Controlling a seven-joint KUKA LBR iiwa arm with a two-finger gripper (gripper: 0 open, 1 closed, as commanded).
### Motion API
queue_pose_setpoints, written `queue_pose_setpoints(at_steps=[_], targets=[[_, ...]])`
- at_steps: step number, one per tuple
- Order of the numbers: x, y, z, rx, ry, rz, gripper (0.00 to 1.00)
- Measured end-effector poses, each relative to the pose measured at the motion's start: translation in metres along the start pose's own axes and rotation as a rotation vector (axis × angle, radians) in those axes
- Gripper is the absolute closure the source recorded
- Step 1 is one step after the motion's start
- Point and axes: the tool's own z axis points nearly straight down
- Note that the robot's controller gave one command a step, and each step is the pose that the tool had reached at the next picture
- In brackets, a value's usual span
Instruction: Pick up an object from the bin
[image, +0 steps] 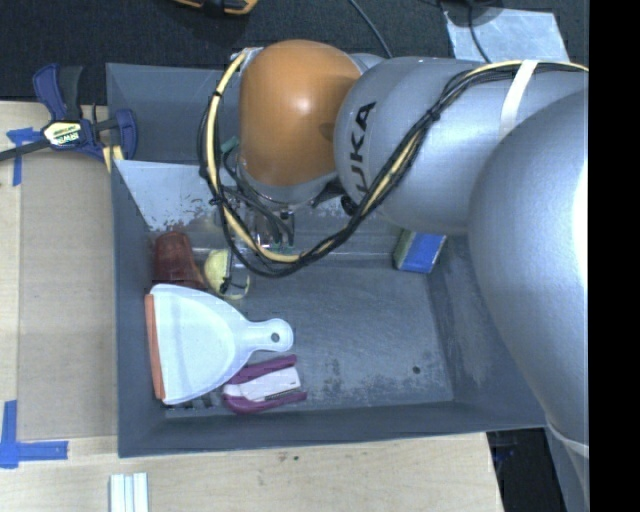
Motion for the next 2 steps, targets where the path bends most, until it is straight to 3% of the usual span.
queue_pose_setpoints(at_steps=[1,2], targets=[[0.052,-0.043,0.091,-0.002,-0.009,-0.246,0.00],[0.066,-0.048,0.047,-0.001,-0.009,-0.303,0.00]])
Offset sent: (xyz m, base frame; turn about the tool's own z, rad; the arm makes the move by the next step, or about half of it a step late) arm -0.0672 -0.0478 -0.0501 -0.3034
